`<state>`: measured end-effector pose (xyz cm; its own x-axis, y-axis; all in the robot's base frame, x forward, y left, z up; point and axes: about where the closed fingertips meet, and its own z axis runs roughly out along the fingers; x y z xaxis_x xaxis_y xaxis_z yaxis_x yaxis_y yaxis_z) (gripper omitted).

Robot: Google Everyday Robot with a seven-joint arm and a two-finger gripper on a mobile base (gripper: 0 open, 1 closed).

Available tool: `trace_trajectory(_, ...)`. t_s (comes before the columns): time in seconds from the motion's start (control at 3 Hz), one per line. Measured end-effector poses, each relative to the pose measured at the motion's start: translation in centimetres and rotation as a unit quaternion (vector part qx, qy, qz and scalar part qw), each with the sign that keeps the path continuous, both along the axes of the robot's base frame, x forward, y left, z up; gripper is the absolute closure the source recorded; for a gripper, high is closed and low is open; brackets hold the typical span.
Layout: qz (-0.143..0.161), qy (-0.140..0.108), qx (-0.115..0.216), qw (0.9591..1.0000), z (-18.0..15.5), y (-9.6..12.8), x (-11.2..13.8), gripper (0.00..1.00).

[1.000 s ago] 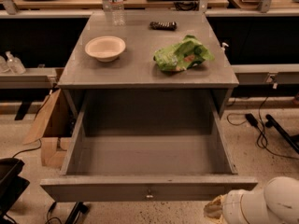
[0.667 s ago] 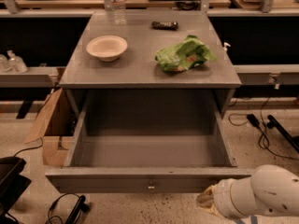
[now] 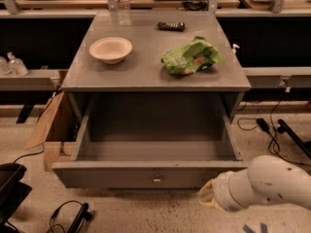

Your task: Close top drawer

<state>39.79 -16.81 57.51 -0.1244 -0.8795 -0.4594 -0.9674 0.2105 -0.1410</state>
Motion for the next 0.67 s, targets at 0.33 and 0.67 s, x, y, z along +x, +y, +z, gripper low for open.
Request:
trace_trajectory(0.33, 0.000, 0.000, 0.000, 1.0000, 0.0, 0.0, -0.1, 1.00)
trace_trajectory(0.67, 0.023, -0.015, -0.012, 0.9996, 1.0, 1.3, 5.2, 1.00)
